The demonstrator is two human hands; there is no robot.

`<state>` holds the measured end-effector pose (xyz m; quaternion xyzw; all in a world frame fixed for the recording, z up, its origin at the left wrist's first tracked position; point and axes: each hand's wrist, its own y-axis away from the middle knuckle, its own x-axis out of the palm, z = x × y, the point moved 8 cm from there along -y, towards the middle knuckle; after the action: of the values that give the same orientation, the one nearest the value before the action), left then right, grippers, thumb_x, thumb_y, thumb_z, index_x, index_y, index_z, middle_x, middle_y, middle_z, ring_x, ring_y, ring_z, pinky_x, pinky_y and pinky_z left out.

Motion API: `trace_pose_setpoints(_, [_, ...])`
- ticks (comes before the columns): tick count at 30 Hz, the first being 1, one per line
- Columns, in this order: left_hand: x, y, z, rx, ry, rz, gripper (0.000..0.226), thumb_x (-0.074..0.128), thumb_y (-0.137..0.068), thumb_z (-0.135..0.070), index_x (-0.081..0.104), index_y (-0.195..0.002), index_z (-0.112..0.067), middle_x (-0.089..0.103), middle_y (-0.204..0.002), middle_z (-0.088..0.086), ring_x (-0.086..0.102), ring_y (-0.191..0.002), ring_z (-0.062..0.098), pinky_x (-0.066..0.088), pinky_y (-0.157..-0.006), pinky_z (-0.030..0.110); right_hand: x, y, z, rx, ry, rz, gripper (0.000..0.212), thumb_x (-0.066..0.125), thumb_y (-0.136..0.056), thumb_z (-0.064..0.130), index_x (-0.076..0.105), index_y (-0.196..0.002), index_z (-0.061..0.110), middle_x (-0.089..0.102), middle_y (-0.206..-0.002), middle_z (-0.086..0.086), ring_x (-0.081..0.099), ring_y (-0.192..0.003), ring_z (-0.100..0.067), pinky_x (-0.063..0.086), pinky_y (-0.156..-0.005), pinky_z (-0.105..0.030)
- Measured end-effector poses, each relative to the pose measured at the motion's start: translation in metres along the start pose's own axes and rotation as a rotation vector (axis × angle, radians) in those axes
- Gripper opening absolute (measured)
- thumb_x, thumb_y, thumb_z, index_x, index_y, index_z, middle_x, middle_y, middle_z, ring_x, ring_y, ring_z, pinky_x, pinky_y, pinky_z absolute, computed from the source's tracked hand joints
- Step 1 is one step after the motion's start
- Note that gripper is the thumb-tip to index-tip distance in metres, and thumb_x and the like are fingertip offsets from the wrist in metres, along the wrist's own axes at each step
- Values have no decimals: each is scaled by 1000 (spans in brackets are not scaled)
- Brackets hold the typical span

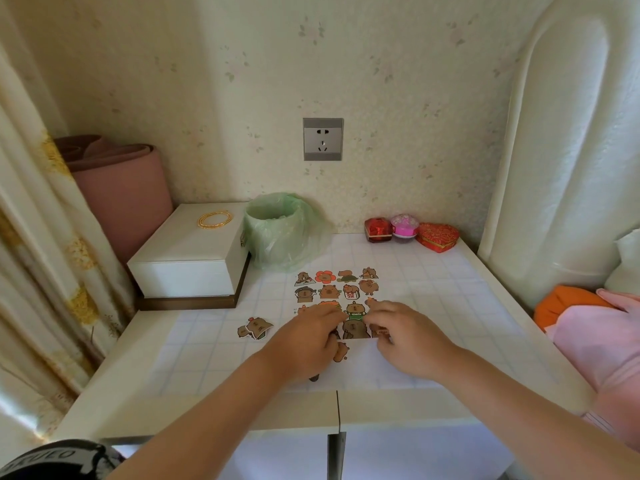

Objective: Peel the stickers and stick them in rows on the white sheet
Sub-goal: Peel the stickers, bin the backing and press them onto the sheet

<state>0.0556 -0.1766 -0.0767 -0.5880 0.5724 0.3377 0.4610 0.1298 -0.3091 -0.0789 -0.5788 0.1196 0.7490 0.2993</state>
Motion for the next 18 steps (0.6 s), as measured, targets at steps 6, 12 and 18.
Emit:
trace_pose_setpoints(6, [21, -8, 0, 30, -265, 4, 59, 28, -88, -37, 61, -134, -18, 57, -131, 3, 51, -118, 25, 48, -91, 45, 11, -4, 9, -80, 190, 50, 42, 47, -86, 8, 64, -124, 16, 50, -124, -1, 46, -106, -21, 49, -82, -38])
trace_pose_setpoints(12, [9, -14, -1, 13, -215, 17, 66, 18, -89, -41, 68, -124, -13, 59, -134, -2, 48, -118, 20, 50, -91, 39, 6, -4, -3, -85, 102, 13, 38, 50, -90, 5, 72, -120, 16, 59, -124, 2, 52, -109, -21, 47, -85, -29])
trace_pose_setpoints(18, [5, -12, 4, -47, -146, -9, 38, 37, -100, -24, 73, -110, -16, 60, -134, -7, 48, -119, 16, 42, -91, 25, -1, -4, -5, -12, 2, -1, 35, 48, -93, 7, 71, -117, 19, 62, -122, 3, 54, -113, -21, 48, -91, -34])
